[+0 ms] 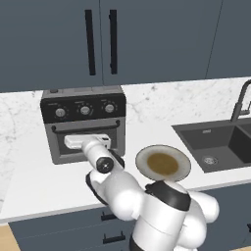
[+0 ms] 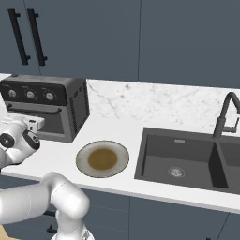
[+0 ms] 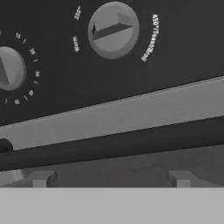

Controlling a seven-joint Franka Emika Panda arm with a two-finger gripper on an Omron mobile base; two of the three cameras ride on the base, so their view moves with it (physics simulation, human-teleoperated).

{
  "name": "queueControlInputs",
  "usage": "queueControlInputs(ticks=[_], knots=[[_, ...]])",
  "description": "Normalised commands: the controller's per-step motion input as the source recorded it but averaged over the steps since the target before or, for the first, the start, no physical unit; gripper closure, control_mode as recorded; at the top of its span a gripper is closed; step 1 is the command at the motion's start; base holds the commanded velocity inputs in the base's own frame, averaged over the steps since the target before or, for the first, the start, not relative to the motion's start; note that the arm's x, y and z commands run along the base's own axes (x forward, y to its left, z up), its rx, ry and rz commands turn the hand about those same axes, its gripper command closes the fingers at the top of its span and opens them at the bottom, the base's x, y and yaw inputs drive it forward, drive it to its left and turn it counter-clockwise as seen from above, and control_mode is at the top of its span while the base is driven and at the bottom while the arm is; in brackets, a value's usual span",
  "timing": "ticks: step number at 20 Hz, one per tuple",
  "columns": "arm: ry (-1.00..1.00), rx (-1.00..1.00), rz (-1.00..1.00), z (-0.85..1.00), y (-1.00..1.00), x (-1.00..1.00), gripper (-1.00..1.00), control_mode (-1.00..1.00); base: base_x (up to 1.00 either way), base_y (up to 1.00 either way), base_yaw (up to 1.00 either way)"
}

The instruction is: Pick up the kebab skewer and baguette bread, and place them inside the toaster oven. Close the toaster oven door and start by setting the timer.

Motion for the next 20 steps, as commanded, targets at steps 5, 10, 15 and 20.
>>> queueControlInputs(ticks=[5,10,15,20], knots=[[0.00,0.00,0.00,0.50,0.50,-0.14,-1.00,-1.00,0.00,0.00,0.00],[0.01,0.00,0.00,0.40,0.49,-0.21,-1.00,-1.00,0.00,0.00,0.00],[0.00,-0.02,0.00,0.24,0.50,-0.30,-1.00,-1.00,0.00,0.00,0.00],[0.00,-0.01,0.00,0.48,0.45,-0.12,-1.00,-1.00,0.00,0.00,0.00]])
